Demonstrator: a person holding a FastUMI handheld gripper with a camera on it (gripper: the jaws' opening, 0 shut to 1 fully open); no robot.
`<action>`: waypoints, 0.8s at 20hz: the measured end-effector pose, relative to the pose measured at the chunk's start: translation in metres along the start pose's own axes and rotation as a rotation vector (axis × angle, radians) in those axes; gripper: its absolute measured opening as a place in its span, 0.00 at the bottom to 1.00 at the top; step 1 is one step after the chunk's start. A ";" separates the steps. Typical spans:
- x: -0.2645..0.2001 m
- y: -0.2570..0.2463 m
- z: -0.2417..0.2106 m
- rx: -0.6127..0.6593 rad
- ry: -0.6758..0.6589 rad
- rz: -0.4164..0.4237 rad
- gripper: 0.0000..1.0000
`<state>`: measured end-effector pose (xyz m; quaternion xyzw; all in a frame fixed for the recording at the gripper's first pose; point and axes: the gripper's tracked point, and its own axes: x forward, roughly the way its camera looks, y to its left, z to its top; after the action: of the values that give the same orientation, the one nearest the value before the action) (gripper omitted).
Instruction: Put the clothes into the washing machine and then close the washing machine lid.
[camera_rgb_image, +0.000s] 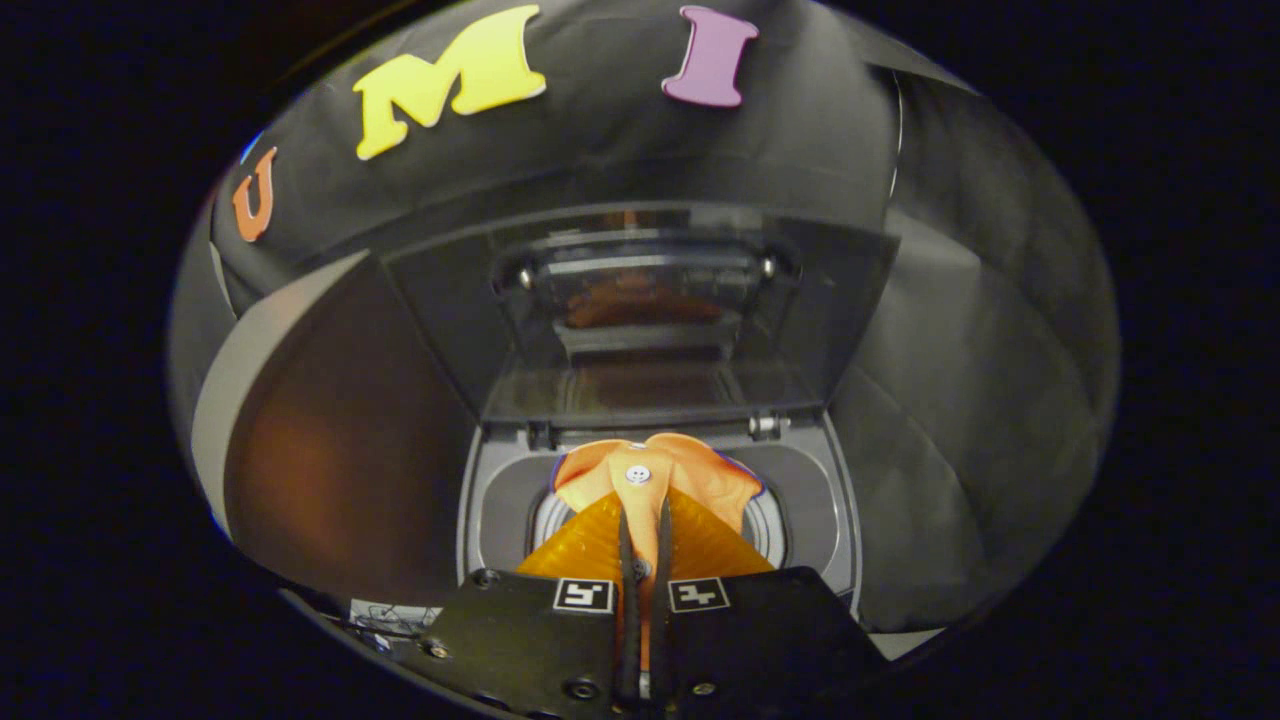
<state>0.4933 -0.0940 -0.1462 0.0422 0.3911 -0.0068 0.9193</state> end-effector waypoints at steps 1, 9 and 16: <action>0.007 -0.004 -0.010 0.006 0.026 -0.003 0.07; 0.033 -0.017 -0.054 0.053 0.201 -0.021 0.08; 0.035 -0.017 -0.055 0.037 0.212 -0.024 0.12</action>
<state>0.4774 -0.1058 -0.2107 0.0552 0.4866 -0.0205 0.8717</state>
